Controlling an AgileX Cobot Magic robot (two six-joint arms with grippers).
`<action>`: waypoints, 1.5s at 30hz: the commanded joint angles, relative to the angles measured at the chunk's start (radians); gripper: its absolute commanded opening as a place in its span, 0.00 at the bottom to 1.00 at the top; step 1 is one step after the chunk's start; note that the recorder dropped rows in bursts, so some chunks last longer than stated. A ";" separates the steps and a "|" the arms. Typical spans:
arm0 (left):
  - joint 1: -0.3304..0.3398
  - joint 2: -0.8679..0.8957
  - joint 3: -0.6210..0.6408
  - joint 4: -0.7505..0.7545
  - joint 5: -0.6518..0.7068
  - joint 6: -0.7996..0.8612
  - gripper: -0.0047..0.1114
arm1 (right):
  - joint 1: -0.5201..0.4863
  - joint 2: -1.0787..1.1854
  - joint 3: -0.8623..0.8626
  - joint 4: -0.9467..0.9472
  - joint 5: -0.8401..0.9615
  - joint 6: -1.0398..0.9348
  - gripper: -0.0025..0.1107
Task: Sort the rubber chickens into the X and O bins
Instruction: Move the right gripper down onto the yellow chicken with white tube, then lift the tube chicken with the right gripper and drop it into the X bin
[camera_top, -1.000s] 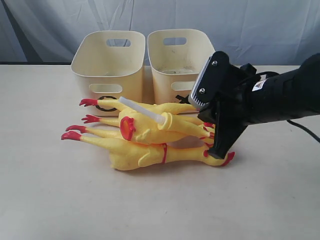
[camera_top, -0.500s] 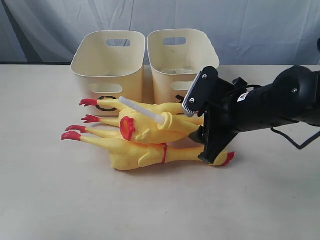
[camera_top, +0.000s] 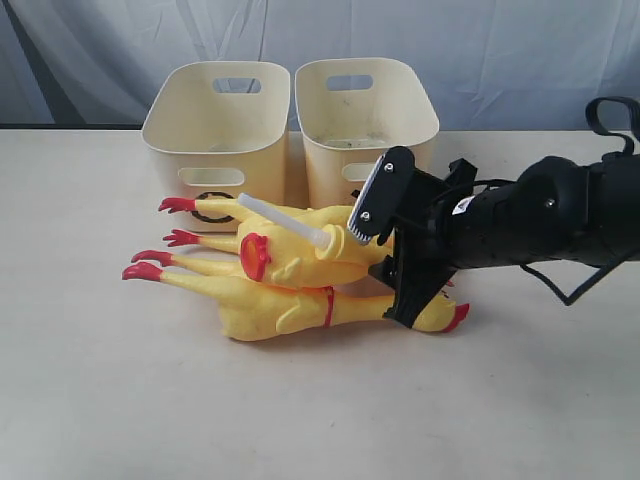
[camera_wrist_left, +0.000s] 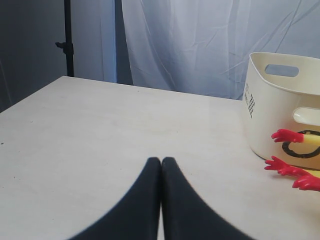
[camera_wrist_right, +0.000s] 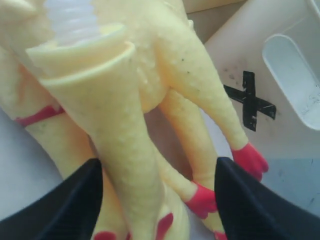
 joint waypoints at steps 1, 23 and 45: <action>-0.003 -0.005 0.003 0.007 0.001 0.000 0.04 | 0.003 0.019 -0.005 -0.013 -0.019 -0.006 0.56; -0.003 -0.005 0.003 0.007 0.001 0.000 0.04 | 0.003 0.017 -0.005 -0.019 -0.012 -0.006 0.01; -0.003 -0.005 0.003 0.007 0.001 0.000 0.04 | 0.003 -0.141 -0.112 0.182 -0.237 0.109 0.01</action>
